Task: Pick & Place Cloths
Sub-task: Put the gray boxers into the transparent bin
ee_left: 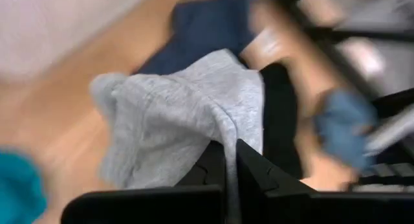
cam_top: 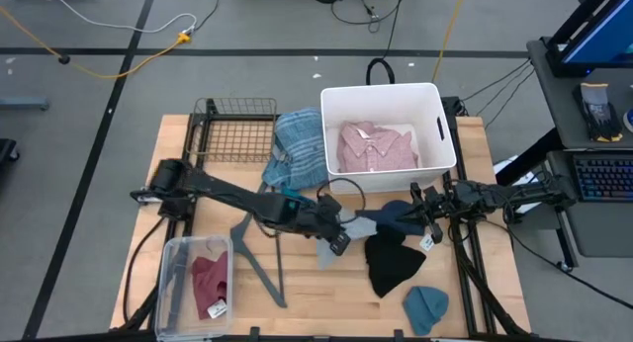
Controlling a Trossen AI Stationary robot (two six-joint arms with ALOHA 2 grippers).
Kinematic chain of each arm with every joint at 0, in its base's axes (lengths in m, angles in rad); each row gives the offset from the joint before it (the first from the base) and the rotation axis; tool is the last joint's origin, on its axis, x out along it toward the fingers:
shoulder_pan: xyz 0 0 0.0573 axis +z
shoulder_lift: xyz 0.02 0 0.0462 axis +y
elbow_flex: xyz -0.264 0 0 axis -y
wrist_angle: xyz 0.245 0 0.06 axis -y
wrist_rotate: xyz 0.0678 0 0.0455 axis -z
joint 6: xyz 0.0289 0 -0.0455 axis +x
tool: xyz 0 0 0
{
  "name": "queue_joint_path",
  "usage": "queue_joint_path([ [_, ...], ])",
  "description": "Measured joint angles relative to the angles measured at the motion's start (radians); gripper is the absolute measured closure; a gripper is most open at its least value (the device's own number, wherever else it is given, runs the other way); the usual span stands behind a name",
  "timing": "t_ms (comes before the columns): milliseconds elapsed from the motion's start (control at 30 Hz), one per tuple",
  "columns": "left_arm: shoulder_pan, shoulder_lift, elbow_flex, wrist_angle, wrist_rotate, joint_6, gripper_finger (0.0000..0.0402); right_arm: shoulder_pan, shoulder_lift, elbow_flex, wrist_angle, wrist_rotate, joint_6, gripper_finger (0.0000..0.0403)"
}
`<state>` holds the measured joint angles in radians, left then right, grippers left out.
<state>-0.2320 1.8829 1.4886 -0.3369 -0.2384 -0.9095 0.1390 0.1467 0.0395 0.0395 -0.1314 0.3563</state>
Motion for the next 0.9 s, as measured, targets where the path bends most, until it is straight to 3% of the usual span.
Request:
queue_joint_path([
  [267,-0.078,-0.208,0.001,0.019,-0.153,0.181,0.0399,0.000,0.001,0.000,0.000,0.000,-0.001,0.0399],
  [500,-0.160,-0.280,0.001,0.271,-0.167,0.540,0.0399,0.000,0.001,0.000,0.000,0.000,-0.001,0.0399],
  [667,-0.197,-0.281,0.001,0.515,-0.035,0.789,0.0399,0.000,0.001,0.000,0.000,0.000,-0.001,0.0399],
  [900,-0.216,-0.281,0.002,0.714,0.173,0.947,0.0398,0.000,0.001,0.000,0.000,0.000,-0.001,0.0399],
])
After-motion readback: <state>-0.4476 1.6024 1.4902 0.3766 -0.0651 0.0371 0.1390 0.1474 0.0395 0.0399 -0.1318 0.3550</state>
